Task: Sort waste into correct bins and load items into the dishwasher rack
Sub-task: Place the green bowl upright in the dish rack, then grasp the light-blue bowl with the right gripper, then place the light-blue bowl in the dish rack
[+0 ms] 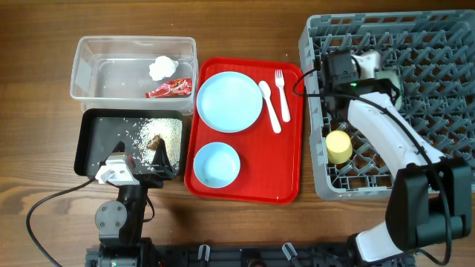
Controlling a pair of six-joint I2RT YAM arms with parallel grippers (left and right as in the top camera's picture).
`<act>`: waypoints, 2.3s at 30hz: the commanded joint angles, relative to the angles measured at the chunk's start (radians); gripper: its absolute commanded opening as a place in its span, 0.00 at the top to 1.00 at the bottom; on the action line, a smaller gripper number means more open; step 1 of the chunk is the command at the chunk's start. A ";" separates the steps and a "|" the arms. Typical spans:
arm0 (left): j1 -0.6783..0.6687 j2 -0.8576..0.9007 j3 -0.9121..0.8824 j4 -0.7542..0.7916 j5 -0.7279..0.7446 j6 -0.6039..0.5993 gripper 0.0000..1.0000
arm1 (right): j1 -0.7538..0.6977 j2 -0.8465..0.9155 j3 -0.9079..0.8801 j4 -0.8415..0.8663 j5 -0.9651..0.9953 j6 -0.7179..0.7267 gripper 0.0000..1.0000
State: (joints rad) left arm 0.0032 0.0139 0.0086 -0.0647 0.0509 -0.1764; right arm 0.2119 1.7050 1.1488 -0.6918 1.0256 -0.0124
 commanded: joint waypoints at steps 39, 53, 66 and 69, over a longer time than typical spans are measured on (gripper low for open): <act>0.008 -0.007 -0.003 -0.008 0.008 0.013 0.00 | 0.591 -0.056 0.058 -0.136 -0.798 0.344 0.96; 0.008 -0.007 -0.003 -0.008 0.008 0.013 0.00 | 0.088 -0.460 0.056 -0.129 0.313 0.430 0.96; 0.008 -0.007 -0.003 -0.008 0.008 0.013 0.00 | -0.387 -0.100 0.056 0.174 0.133 0.104 0.96; 0.008 -0.007 -0.003 -0.008 0.008 0.013 0.00 | -0.401 -0.040 0.056 0.281 0.134 -0.028 0.96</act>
State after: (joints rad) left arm 0.0032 0.0139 0.0086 -0.0650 0.0509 -0.1764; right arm -0.1772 1.6150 1.1988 -0.4744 1.1694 0.1234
